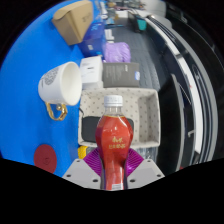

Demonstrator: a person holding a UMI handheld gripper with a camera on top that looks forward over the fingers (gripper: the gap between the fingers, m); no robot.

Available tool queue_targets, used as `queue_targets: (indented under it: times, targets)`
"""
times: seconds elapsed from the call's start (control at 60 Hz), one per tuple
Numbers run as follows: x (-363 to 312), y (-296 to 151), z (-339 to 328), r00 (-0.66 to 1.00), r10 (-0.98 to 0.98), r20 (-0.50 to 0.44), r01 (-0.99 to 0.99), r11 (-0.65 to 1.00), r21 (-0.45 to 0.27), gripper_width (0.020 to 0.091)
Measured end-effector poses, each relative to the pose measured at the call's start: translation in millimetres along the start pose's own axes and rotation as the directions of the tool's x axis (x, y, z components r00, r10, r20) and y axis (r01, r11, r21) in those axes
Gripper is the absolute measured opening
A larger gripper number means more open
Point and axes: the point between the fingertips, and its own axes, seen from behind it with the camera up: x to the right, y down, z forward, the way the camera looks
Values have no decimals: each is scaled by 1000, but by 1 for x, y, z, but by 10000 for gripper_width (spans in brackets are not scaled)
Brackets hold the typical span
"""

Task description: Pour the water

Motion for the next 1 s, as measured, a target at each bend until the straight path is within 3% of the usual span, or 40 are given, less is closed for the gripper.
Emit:
queue_targets:
  times: [0.35,0.583,0.767,0.883,1.0]
  targets:
    - [3,-49,16,823,-562,-87,566,824,33,258]
    - [-1,-50,14,802,-591,-82,595,803,31,259]
    - [21,-46,6,922,-370,-112,376,926,38,261]
    - [32,-34,0,996,18,-90,-16,1000,27,277]
    - [39,-15,-6,903,428,-32,-426,904,40,278]
